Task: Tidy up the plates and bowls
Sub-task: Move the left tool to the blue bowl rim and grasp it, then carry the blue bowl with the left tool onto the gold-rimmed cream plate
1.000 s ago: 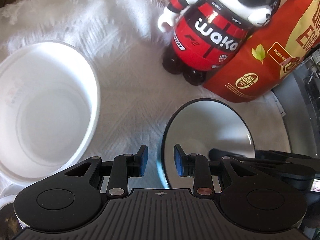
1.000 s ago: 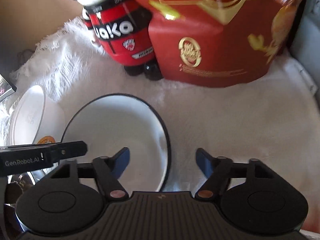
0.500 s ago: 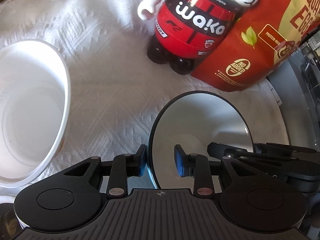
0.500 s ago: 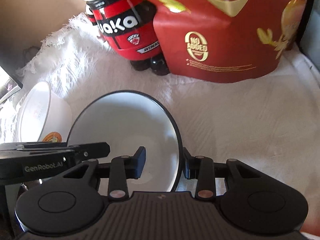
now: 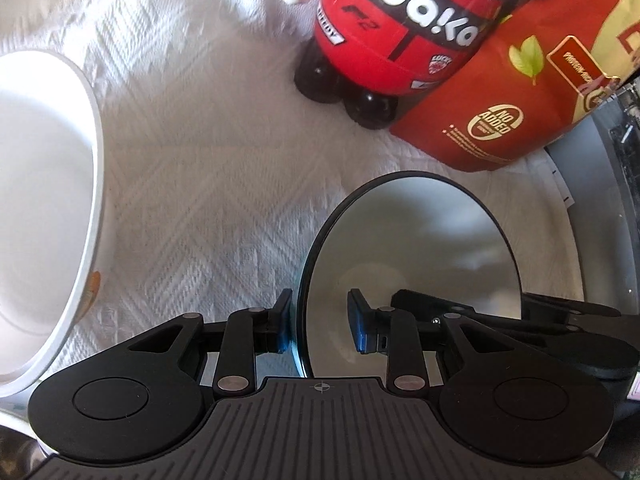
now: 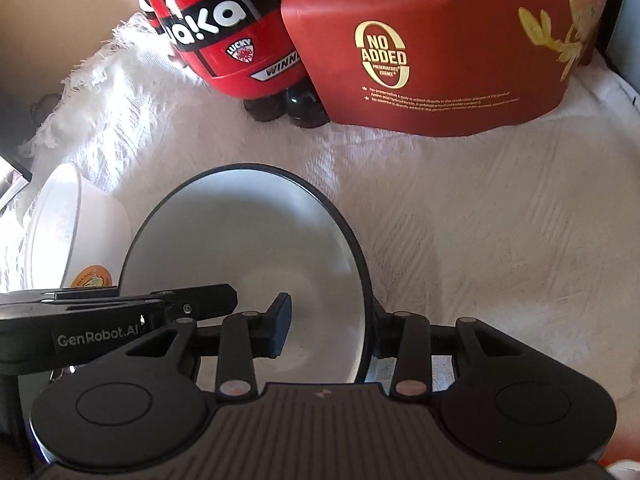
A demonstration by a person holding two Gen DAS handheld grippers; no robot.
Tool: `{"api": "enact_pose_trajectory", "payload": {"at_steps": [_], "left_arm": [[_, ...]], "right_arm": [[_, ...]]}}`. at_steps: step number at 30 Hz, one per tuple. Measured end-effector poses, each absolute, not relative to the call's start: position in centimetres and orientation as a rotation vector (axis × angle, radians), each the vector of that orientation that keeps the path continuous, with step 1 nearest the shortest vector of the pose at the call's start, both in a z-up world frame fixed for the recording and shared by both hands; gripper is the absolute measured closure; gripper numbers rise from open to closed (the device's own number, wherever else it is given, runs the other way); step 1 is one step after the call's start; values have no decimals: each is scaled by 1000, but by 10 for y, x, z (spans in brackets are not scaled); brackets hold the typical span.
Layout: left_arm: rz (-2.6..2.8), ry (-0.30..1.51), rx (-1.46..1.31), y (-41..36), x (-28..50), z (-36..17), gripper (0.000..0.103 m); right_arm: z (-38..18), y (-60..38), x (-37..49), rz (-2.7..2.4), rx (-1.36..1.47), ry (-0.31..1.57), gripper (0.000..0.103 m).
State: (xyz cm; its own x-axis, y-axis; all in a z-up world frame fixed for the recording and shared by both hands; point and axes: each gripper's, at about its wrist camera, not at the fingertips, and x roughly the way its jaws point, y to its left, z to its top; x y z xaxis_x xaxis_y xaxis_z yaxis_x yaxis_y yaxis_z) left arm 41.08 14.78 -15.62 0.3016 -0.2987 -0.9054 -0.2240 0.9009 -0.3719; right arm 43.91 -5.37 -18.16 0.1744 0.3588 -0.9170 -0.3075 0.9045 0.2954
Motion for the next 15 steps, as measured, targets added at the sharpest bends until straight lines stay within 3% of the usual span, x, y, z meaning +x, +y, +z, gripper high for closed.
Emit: {"api": "enact_pose_trajectory", "payload": {"at_steps": [9,15], "left_arm": [[-43,1281,-500,152,409,-152,73],[-51,1237,-506,156,400,-119,73]], "right_arm": [[-178,-51,438,467,43,1319,62],[-157,-56,435,477,94,1295,63]]}}
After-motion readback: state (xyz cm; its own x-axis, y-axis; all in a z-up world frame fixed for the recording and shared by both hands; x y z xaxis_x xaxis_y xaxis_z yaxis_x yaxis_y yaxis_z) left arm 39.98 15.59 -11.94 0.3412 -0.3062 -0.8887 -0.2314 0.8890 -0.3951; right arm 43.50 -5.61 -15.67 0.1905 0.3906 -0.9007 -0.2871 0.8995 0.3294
